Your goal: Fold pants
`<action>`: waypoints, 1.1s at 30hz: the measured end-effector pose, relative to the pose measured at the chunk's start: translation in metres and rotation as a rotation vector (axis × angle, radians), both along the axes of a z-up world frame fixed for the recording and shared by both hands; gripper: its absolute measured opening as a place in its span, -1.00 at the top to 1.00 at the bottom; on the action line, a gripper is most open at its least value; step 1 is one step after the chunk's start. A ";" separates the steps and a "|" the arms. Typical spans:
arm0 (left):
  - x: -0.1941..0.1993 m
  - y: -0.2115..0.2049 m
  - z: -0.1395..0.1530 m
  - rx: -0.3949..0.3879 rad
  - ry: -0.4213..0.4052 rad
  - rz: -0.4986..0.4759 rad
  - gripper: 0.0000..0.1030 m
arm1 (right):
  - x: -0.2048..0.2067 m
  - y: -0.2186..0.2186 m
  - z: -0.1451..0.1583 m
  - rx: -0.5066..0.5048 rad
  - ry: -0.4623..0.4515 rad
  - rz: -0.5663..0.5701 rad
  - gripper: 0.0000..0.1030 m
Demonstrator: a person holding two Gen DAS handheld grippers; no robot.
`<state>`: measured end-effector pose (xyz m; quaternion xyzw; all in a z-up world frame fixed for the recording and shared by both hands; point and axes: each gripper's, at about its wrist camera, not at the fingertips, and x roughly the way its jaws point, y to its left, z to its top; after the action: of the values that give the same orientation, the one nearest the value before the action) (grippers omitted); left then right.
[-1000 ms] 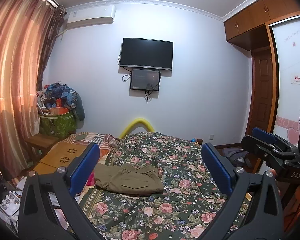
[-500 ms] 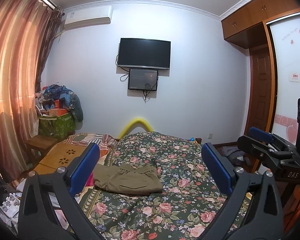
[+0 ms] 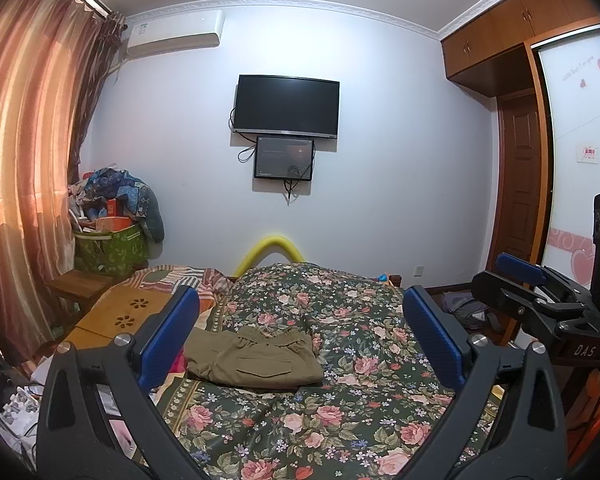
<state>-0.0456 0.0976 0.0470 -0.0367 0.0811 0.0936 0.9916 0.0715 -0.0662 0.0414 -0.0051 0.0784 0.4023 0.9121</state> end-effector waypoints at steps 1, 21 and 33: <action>0.000 0.000 0.000 0.000 -0.001 0.000 -1.00 | 0.000 0.000 0.001 -0.001 0.000 0.000 -0.99; 0.002 0.001 -0.001 0.005 -0.001 -0.016 -1.00 | 0.002 -0.001 -0.001 -0.001 0.010 -0.012 -0.99; 0.005 0.000 -0.003 -0.005 0.013 -0.033 -1.00 | 0.003 -0.002 -0.002 -0.007 0.013 -0.011 -0.99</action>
<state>-0.0404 0.0981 0.0439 -0.0371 0.0885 0.0772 0.9924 0.0748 -0.0687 0.0390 -0.0051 0.0857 0.3969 0.9138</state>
